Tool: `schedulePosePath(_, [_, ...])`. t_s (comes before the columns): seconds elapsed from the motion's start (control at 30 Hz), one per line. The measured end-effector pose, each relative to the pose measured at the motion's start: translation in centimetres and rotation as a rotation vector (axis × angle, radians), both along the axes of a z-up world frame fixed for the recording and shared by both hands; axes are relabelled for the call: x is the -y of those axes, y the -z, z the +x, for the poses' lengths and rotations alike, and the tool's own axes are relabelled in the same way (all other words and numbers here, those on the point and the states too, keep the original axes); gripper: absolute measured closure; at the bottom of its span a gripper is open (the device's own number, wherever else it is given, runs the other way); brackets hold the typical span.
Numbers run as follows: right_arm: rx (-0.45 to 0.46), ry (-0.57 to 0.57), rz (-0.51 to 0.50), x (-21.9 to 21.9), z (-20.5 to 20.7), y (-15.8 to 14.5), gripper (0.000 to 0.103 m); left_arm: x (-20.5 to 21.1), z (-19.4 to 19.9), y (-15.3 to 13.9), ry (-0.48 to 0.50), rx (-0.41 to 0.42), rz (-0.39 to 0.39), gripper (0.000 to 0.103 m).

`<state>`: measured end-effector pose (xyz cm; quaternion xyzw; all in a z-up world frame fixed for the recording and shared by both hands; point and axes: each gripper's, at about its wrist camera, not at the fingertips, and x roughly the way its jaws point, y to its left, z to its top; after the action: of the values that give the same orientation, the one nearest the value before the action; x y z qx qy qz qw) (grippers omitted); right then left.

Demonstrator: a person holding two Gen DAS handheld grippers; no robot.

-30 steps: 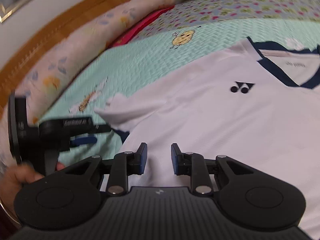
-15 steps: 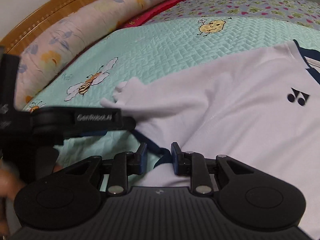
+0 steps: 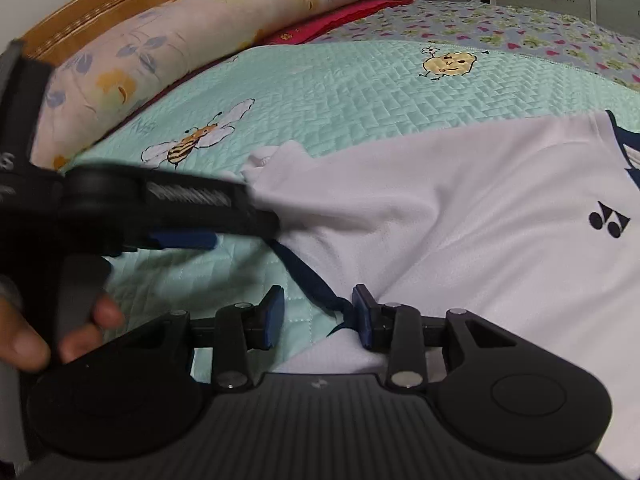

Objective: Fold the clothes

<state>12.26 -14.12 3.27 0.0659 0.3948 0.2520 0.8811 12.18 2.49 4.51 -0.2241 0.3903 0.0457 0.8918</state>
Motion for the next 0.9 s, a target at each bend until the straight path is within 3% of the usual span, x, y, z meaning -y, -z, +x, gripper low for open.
schedulePosePath(0.13, [0.019,-0.023,-0.042,-0.8,-0.3,-0.2,0.065,-3.0,-1.2,0.3,-0.077,0.022,-0.134,0.037])
schedulePosePath(0.37, [0.226,-0.144,-0.168,-5.4,-1.1,-1.2,0.065,-5.2,-1.3,0.6,-0.135,0.045,-0.283,0.037])
schedulePosePath(0.47, [0.332,-0.229,-0.296,-7.8,-1.6,-0.6,0.065,-5.7,-1.2,1.0,-0.136,0.043,-0.334,0.037])
schedulePosePath(0.63, [0.449,-0.341,-0.450,-10.2,-1.0,1.1,0.065,-6.3,-1.4,1.2,-0.123,0.051,-0.344,0.037])
schedulePosePath(0.73, [0.435,-0.329,-0.470,-10.5,0.1,1.2,0.067,-6.6,-1.6,1.3,-0.120,0.057,-0.350,0.037])
schedulePosePath(0.83, [0.415,-0.310,-0.485,-10.7,1.2,1.3,0.096,-6.9,-1.3,1.4,-0.105,0.052,-0.362,0.037])
schedulePosePath(0.9, [0.407,-0.279,-0.452,-10.0,1.4,1.0,0.102,-7.0,-1.1,1.3,-0.085,0.054,-0.381,0.037])
